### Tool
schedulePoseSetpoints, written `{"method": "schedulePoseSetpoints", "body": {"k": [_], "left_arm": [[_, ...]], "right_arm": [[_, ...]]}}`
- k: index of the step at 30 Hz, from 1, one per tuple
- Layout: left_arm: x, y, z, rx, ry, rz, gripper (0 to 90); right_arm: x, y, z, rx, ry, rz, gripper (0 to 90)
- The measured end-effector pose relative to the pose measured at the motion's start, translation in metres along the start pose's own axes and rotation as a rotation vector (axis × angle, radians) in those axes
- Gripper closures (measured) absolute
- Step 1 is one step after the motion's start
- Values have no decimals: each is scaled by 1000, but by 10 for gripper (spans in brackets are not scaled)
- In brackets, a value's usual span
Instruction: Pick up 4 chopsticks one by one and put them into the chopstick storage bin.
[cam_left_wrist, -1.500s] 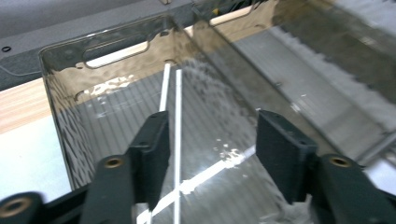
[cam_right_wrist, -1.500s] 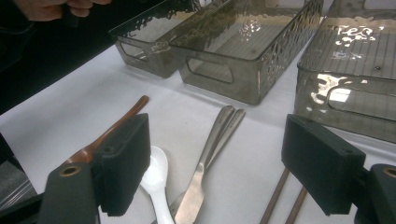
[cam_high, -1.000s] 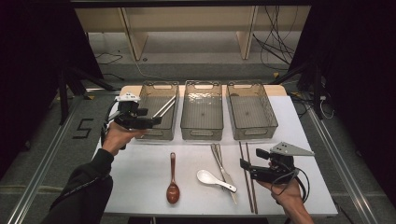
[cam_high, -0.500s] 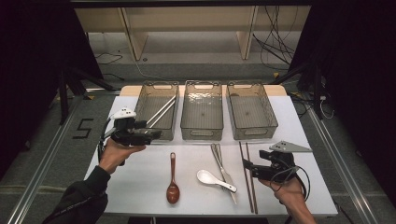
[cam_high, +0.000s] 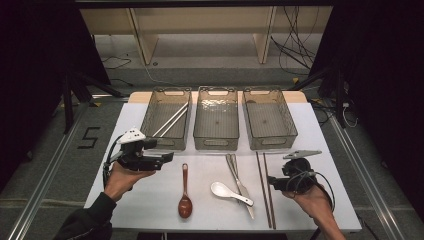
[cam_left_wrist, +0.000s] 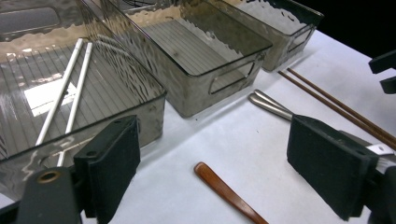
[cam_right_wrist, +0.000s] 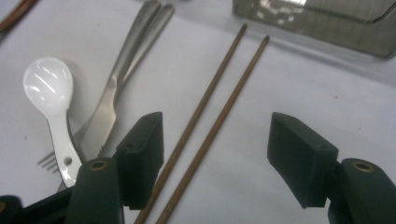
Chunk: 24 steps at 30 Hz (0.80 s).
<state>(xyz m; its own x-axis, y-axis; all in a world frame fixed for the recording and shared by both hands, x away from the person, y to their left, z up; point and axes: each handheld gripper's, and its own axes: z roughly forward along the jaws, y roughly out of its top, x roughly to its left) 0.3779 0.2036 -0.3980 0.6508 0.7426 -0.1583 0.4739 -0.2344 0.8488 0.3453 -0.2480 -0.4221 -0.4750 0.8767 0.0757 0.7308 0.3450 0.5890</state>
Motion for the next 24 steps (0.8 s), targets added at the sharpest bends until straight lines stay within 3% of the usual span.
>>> {"method": "schedulePoseSetpoints", "body": {"k": [14, 24], "left_arm": [[-7, -13, -10, -3, 0, 6, 160], [-11, -16, -13, 2, 15, 29, 158]], "right_arm": [[8, 2, 21, 215, -5, -73, 434], [14, -2, 31, 306, -7, -102, 472]]}}
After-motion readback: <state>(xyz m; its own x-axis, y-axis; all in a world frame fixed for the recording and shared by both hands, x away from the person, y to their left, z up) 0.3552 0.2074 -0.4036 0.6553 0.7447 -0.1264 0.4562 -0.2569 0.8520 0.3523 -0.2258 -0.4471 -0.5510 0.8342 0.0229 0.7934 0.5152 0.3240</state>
